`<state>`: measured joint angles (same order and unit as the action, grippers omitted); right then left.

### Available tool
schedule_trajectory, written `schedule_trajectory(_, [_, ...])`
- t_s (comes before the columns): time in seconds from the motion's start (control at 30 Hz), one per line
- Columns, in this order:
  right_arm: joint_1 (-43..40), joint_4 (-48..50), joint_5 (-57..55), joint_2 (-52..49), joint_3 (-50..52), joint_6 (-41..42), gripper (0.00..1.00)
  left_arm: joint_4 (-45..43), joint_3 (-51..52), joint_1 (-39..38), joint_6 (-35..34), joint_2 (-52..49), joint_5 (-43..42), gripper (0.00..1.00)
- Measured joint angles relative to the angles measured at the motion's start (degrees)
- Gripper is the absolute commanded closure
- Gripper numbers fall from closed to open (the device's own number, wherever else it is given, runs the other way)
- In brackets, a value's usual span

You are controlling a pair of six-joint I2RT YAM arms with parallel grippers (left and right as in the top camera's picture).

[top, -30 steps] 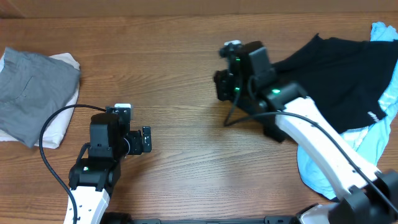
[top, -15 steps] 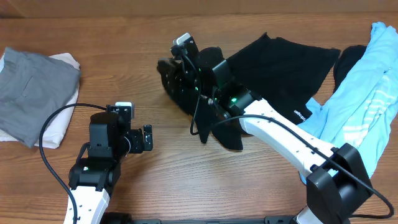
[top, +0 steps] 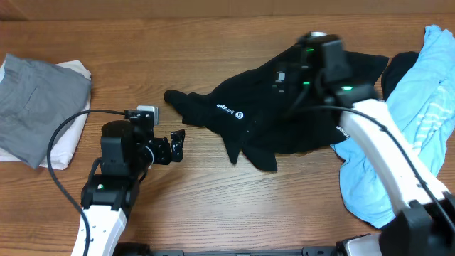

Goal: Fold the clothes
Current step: 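Drag the black shirt with the right gripper toward table center, then grasp the shirt's left edge with the left gripper and pull leftward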

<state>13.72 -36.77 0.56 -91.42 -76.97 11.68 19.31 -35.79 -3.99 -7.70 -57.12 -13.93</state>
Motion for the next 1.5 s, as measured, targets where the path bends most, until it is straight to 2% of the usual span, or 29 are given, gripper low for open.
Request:
schedule_trajectory(0.13, [-5.4,-10.2,-1.3,2.8,-0.3,1.1,0.0,-2.4,0.0,0.0,-5.6,-8.9,-6.2,0.13])
schedule_trajectory(0.17, [-6.0,-11.7,-1.3,2.7,-0.3,1.2,0.0,-3.4,-0.1,-0.1,-6.7,-10.9,-7.5,0.13])
schedule_trajectory(0.43, [-7.3,-14.3,-1.4,2.7,-0.3,1.6,0.0,-18.8,-0.3,-6.3,-20.1,-29.2,-17.2,0.16])
schedule_trajectory(0.6, [-7.3,-14.8,-1.4,2.7,-0.3,1.6,0.0,-28.3,-0.4,-12.9,-30.0,-37.3,-19.4,0.16])
schedule_trajectory(0.63, [-7.3,-15.1,-1.4,2.7,-0.3,1.6,0.0,-29.7,-0.4,-14.1,-32.0,-38.6,-19.6,0.19])
schedule_trajectory(0.67, [-7.3,-15.2,-1.4,2.7,-0.3,1.6,0.0,-31.1,-0.4,-15.1,-34.1,-39.7,-19.7,0.27])
schedule_trajectory(0.7, [-7.3,-15.1,-1.4,2.7,-0.3,1.7,0.0,-32.9,-0.4,-16.1,-36.0,-40.9,-19.8,0.4])
schedule_trajectory(0.73, [-7.3,-15.2,-1.4,2.7,-0.3,1.6,0.0,-34.6,-0.5,-16.9,-37.4,-41.7,-19.7,0.57])
schedule_trajectory(0.77, [-7.3,-15.3,-1.5,2.7,-0.3,1.6,0.0,-35.4,-0.6,-17.4,-38.6,-42.3,-19.6,0.81])
schedule_trajectory(0.8, [-7.3,-15.2,-1.4,2.7,-0.3,1.6,0.0,-36.0,-0.6,-18.0,-39.8,-43.0,-19.5,0.94])
schedule_trajectory(0.97, [-7.3,-15.7,-1.4,2.7,-0.3,1.6,0.0,-33.9,-0.7,-18.3,-41.7,-44.2,-20.1,0.96])
schedule_trajectory(1.1, [-7.4,-17.7,-1.4,2.7,-0.3,1.6,0.0,-25.5,-0.9,-14.3,-40.1,-42.5,-21.7,0.96])
schedule_trajectory(1.3, [-7.7,-21.8,-1.5,2.7,-0.3,1.6,0.0,-6.4,-2.8,2.3,-29.0,-31.1,-18.5,0.96])
schedule_trajectory(1.47, [-7.7,-21.9,-1.3,2.7,-0.3,1.7,0.0,-4.1,-11.5,13.7,-20.1,-27.3,-10.9,0.96])
schedule_trajectory(1.5, [-7.7,-21.9,-1.2,2.7,-0.3,1.6,0.0,-3.8,-14.8,15.5,-18.6,-27.3,-9.0,0.91])
